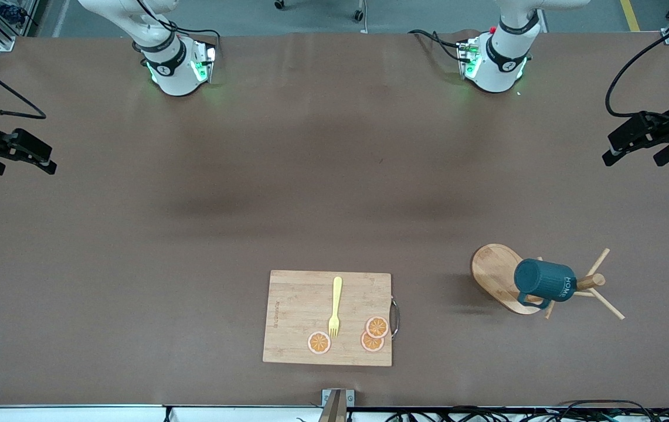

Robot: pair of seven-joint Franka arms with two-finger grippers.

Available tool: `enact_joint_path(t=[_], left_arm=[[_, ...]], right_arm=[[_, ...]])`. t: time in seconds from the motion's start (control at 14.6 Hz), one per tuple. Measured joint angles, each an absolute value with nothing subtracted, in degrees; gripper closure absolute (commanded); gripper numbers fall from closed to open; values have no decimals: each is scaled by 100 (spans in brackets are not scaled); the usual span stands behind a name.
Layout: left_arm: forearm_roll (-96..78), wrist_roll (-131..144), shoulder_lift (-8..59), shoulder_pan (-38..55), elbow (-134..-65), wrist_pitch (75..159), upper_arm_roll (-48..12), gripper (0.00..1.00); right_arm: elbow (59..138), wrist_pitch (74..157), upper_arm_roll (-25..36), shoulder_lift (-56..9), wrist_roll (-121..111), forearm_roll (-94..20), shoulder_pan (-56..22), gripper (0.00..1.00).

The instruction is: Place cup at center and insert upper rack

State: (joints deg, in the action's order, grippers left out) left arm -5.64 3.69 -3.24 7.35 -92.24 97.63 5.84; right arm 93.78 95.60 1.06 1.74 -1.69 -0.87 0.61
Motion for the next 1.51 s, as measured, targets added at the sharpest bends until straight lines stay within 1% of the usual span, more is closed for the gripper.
enact_joint_path(t=[0.41, 0.69, 1.51], left_arm=[[-564, 369, -147, 709, -9231, 9763, 575, 0], [-564, 369, -145, 434, -9212, 9763, 313, 0], [-564, 368, -149, 429, -9124, 9763, 287, 0]], right_arm=[[9378, 9555, 110, 174, -170, -87, 61, 0], [9377, 9554, 97, 174, -173, -87, 53, 0], [9370, 9555, 91, 174, -173, -87, 44, 0]])
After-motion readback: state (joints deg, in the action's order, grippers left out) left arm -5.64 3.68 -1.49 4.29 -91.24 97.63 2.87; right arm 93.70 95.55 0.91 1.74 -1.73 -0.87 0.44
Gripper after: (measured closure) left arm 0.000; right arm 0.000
